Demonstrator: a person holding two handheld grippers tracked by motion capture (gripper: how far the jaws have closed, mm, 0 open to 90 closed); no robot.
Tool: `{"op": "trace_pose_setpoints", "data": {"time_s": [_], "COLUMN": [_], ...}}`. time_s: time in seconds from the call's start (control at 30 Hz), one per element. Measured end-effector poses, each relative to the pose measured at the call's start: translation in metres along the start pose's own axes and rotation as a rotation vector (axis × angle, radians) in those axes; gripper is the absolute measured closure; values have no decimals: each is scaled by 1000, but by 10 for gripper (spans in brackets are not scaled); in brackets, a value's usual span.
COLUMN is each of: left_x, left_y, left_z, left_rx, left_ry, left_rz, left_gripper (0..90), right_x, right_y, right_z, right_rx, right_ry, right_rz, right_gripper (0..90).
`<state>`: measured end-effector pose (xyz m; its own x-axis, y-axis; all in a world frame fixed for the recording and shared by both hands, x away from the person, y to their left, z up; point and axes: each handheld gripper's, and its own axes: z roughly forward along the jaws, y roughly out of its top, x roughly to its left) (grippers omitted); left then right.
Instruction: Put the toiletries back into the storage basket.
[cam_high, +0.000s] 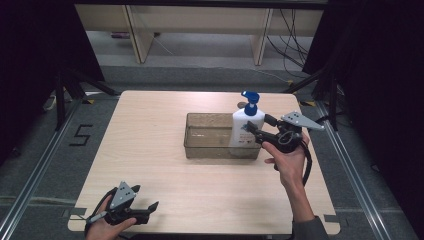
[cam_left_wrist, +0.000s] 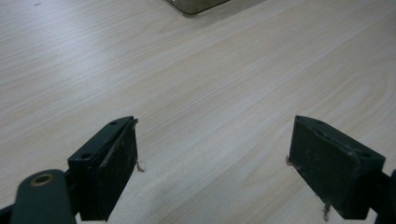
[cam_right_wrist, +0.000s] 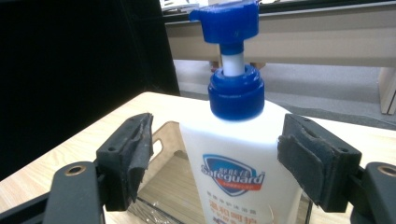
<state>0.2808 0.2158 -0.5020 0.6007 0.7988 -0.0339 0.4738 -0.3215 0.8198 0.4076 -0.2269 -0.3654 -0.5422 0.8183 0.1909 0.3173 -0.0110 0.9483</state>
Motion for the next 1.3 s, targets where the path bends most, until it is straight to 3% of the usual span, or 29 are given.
{"op": "trace_pose_setpoints", "data": {"time_s": [0.3,0.57,0.63,0.77,0.8,1.03,1.3], "left_x": [0,0,0,2,1,1,1], "left_y": [0,0,0,-1,-1,-5,-5], "left_z": [-1,0,-1,-2,-2,-6,-7], "left_rx": [1,-2,0,12,10,-8,4], "left_ry": [5,11,14,22,22,32,29], "left_rz": [0,-11,-6,0,-2,-17,-10], "left_gripper": [148,148,148,148,148,148,148], "right_x": [1,9,12,16,16,22,27], "right_y": [-3,-7,-8,-11,-12,-14,-19], "right_z": [-3,-4,-5,-5,-3,3,4], "right_rx": [4,4,-3,8,5,21,32], "right_ry": [-2,30,34,65,66,80,88], "right_rz": [-5,7,-13,18,-1,-15,-19], "right_gripper": [256,249,245,240,231,216,194]}}
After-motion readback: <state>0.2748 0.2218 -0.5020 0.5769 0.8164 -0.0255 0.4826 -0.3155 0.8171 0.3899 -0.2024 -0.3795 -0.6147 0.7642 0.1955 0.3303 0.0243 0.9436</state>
